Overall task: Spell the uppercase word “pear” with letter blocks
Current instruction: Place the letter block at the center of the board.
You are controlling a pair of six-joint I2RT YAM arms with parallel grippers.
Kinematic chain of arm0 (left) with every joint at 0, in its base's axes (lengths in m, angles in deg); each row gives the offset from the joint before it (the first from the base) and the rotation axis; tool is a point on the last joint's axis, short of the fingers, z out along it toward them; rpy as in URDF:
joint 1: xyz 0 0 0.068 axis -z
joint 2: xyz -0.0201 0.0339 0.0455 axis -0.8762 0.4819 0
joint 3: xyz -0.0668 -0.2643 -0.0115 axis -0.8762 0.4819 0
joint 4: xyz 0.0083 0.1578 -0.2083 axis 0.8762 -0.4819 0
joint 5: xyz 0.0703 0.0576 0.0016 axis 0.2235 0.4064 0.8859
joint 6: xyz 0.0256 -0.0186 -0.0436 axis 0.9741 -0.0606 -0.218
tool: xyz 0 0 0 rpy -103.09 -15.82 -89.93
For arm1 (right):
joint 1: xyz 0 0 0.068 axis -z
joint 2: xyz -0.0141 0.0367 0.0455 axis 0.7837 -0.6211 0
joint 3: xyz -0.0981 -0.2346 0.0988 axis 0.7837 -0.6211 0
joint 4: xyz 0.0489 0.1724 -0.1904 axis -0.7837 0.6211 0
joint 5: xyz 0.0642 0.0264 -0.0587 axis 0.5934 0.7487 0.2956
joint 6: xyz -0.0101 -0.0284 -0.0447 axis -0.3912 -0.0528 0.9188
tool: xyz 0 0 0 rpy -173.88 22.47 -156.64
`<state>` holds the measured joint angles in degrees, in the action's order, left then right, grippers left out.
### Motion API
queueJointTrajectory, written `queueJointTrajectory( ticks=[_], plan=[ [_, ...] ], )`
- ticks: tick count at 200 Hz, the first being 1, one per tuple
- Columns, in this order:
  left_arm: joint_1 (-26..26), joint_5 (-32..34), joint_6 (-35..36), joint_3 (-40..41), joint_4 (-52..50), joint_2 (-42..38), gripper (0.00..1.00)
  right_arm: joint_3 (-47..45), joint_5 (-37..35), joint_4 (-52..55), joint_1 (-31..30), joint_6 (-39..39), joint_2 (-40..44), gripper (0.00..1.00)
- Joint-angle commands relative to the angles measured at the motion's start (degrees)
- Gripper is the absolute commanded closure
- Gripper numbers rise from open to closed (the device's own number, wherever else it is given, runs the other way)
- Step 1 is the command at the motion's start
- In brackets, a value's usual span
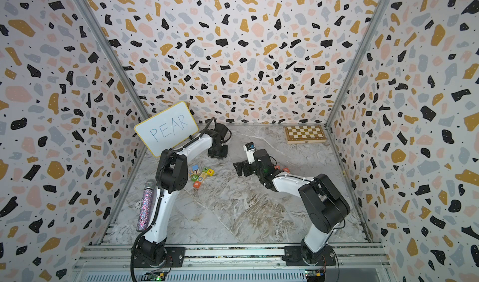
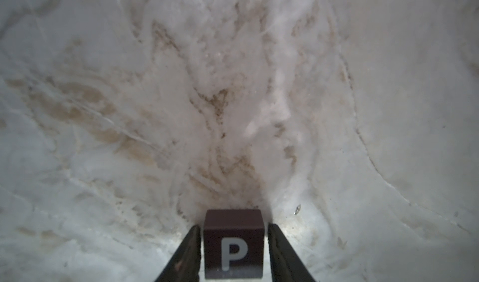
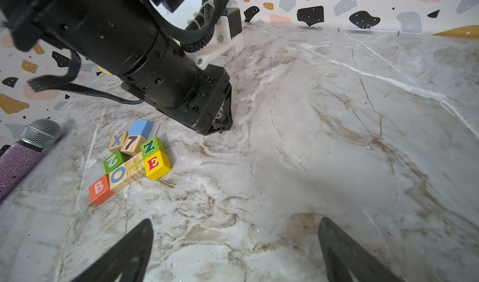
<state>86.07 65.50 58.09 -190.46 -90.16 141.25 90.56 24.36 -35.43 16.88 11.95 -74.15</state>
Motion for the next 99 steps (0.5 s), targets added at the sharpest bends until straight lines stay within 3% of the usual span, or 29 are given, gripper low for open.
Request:
queueJointTrajectory(
  ticks=[1,21,30,63,99],
  plan=[
    [0.34,0.46,-0.36,1.85,0.95,-4.19,0.57,-0.64,0.49,-0.98,0.18,0.41,0.42,0.0],
    [0.35,-0.16,0.49,6.1,5.57,-8.67,0.57,-0.91,0.71,-1.33,0.18,0.65,0.89,0.0],
    [0.35,-0.9,1.1,9.01,8.75,-11.42,0.49,-1.06,0.76,-1.51,0.17,0.74,1.02,0.0],
    [0.39,0.06,2.27,19.95,18.78,-21.14,0.48,-1.26,0.83,-1.94,0.17,1.13,1.04,0.0],
    [0.39,-0.23,4.38,24.51,20.89,-27.52,0.48,-0.91,2.4,-2.07,0.13,0.75,0.98,0.0]
  ],
)
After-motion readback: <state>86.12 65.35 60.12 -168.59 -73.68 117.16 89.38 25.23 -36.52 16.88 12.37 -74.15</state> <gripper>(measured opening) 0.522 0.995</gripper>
